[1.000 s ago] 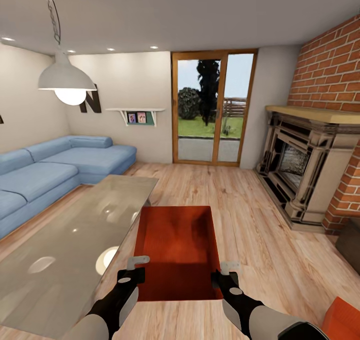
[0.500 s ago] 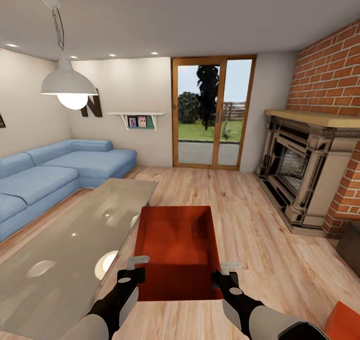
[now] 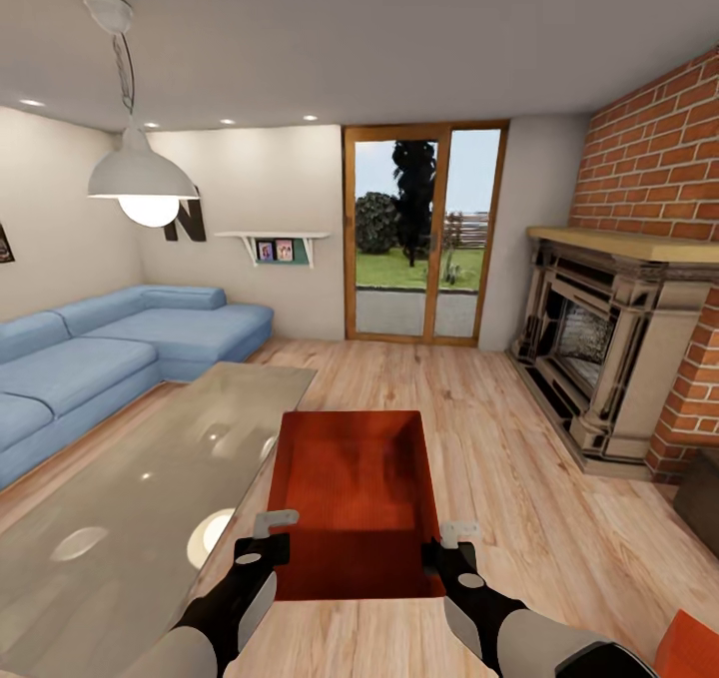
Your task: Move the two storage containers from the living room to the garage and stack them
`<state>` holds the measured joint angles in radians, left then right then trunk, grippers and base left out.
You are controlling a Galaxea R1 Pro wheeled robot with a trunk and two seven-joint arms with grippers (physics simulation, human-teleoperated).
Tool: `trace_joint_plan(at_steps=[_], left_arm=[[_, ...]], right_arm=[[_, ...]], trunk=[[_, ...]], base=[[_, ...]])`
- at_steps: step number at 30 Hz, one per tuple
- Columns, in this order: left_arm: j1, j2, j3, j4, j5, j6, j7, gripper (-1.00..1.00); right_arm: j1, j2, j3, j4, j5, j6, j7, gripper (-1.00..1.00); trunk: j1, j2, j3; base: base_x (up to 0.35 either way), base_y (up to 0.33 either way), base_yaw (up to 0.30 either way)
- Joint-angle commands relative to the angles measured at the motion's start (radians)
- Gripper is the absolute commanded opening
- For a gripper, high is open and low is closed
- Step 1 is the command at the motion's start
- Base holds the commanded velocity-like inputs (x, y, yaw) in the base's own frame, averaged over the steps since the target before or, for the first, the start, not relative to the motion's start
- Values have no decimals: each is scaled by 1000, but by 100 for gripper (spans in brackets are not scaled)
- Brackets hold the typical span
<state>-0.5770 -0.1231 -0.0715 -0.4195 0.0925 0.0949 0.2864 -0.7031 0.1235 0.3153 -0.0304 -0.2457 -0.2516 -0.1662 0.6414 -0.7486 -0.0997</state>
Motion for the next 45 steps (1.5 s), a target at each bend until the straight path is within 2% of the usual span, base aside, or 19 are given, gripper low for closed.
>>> trace_joint_plan(at_steps=[1,11,18,19,22,24,32,41,42,45], left_arm=[[-1,23,13,-5,-14,8,19,-100],[-1,23,13,-5,-14,8,19,-100],[-1,23,13,-5,-14,8,19,-100],[-1,7,-3,-7,6,5,12,-100],[1,19,-31,-7,39,5,8,-100],[1,20,-34,-6,41,6,8,-100],[2,19,-29,-6,35,7,7,-100],[2,15,-12,-4,19,8,2,-100],[2,40,1,-4,20,8,8,-100],[2,40,1,-4,20,8,8,-100]], right_arm=[[0,-5,-18,3,-21,-6,-6,-100],[0,-5,-18,3,-21,-6,-6,-100],[0,-7,-18,3,-23,-5,-6,-100],[0,1,4,5,-15,-6,-4,-100],[-1,3,16,6,-15,-7,-4,-100],[-1,3,15,7,-13,-7,-4,-100],[-1,3,20,8,-20,-8,-4,-100],[-1,4,30,7,-30,-7,-4,-100],[-1,4,-2,7,-12,-7,-4,-100],[-1,4,-2,8,-12,-6,-4,-100]], trunk=[[0,-1,0],[0,-1,16],[0,-1,18],[0,-1,18],[0,-1,18],[0,-1,18],[0,-1,18],[0,-1,18],[0,-1,18],[0,-1,18]], base=[[0,0,0],[0,0,0],[0,0,0],[0,0,0],[0,0,0],[0,0,0],[-37,0,0],[-316,0,9],[-344,0,134],[-345,0,213]])
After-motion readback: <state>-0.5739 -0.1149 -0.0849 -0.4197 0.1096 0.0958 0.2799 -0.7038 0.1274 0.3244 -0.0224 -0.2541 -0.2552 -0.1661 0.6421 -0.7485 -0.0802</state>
